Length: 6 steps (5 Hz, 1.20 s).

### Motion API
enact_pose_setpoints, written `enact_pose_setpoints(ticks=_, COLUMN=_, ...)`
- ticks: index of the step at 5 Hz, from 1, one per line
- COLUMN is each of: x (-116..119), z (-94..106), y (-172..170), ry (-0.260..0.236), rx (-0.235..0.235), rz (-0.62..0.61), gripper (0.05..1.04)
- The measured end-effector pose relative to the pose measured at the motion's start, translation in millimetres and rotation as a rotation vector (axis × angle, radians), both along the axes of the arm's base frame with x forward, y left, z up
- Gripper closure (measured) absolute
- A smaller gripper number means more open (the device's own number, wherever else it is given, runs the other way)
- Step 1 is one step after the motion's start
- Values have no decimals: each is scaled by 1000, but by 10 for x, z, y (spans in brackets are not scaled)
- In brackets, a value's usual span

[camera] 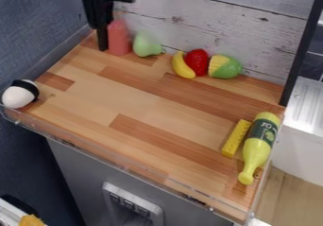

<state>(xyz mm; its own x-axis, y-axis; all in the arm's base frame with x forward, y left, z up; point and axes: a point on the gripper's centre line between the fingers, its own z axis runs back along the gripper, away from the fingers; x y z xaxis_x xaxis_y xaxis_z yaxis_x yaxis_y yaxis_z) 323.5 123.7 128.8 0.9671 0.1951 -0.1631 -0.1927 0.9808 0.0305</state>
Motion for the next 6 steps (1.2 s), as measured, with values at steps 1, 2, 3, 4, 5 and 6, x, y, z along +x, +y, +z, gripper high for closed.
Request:
enact_pose_setpoints(ticks=1, x=227, z=-35, y=32, ry=4, rx=-3, rz=-45, gripper=1031)
enact_pose_setpoints(ticks=2, x=396, z=-71, y=-16, ry=3, rx=-13, rz=-183, gripper=1031)
enact_pose_setpoints(ticks=3, x=491, z=-270, y=10, ry=-2, rx=-13, rz=-298, gripper=1031)
enact_pose_setpoints(ticks=4, x=510, z=-518, y=3, ry=-3, rx=-12, rz=-353, gripper=1031)
enact_pose_setpoints(ticks=5, x=525, z=-744, y=-7, ry=-6, rx=-8, rz=-328, gripper=1031)
enact_pose_setpoints(ticks=6, x=545, z=-887, y=-6, ry=-15, rx=3, rz=-234, gripper=1031)
